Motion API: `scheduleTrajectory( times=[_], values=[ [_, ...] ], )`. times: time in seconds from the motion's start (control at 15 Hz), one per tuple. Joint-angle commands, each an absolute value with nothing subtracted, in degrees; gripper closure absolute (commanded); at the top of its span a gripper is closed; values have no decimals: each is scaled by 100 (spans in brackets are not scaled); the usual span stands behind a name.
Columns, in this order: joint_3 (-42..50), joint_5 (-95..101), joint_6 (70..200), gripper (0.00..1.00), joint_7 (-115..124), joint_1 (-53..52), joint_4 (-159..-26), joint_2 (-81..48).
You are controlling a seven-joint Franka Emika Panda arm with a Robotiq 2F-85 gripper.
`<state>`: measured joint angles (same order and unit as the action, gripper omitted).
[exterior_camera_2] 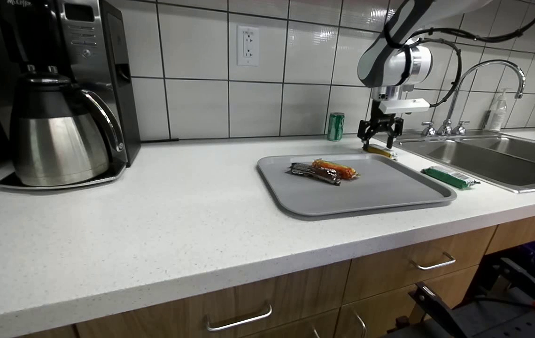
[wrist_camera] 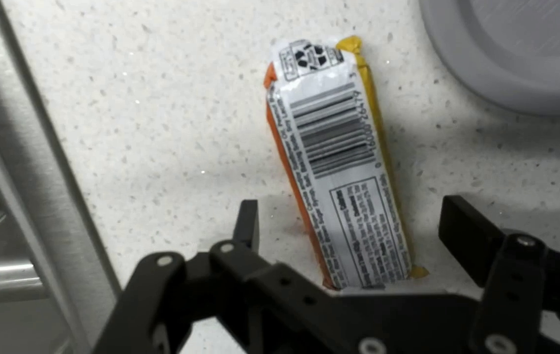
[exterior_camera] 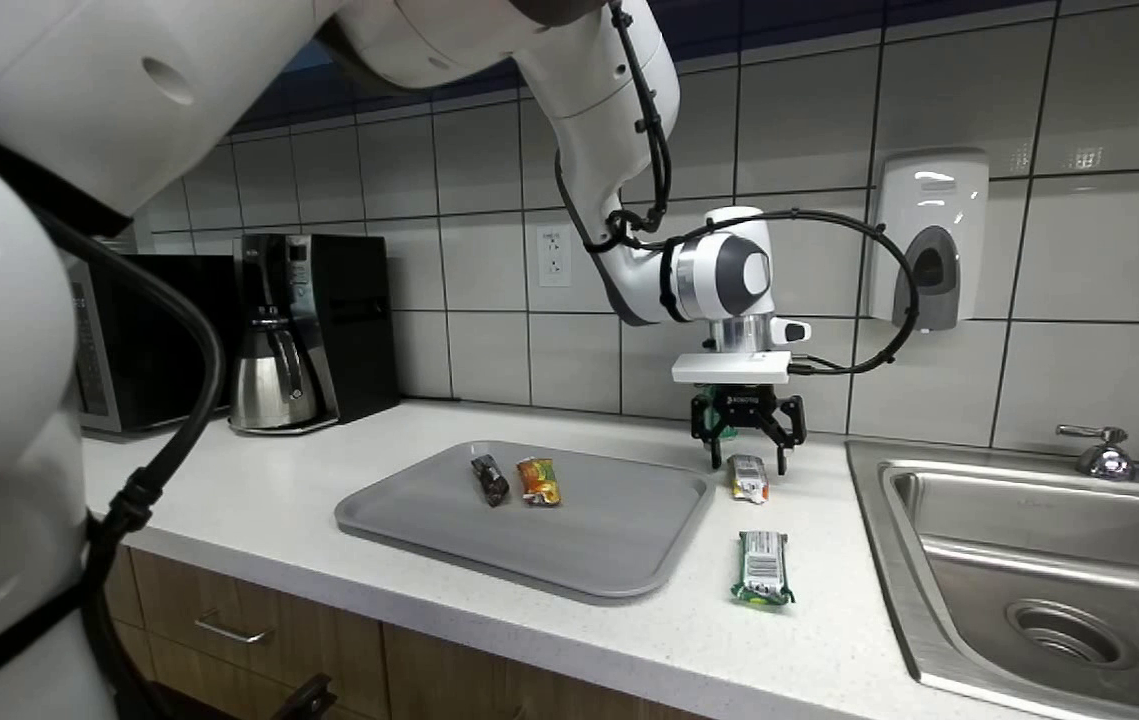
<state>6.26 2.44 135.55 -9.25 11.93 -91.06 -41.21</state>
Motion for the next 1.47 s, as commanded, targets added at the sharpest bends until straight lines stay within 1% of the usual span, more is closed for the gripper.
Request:
scheduleTrajectory(
  times=[0.0, 0.33, 0.4, 0.47, 0.8, 1.4],
  values=[
    [504, 183, 13415, 32, -1114, 1308, -8848, -4203],
    [485, 179, 13411, 69, -1124, 1308, -8832, -4186],
    [484, 179, 13415, 78, -1126, 1308, -8836, -4181],
    [481, 176, 13421, 81, -1128, 1310, -8837, -4179],
    [495, 199, 13427, 81, -1118, 1284, -8924, -4089],
    [430, 274, 13449, 81, -1234, 1163, -9269, -3539]
  ],
)
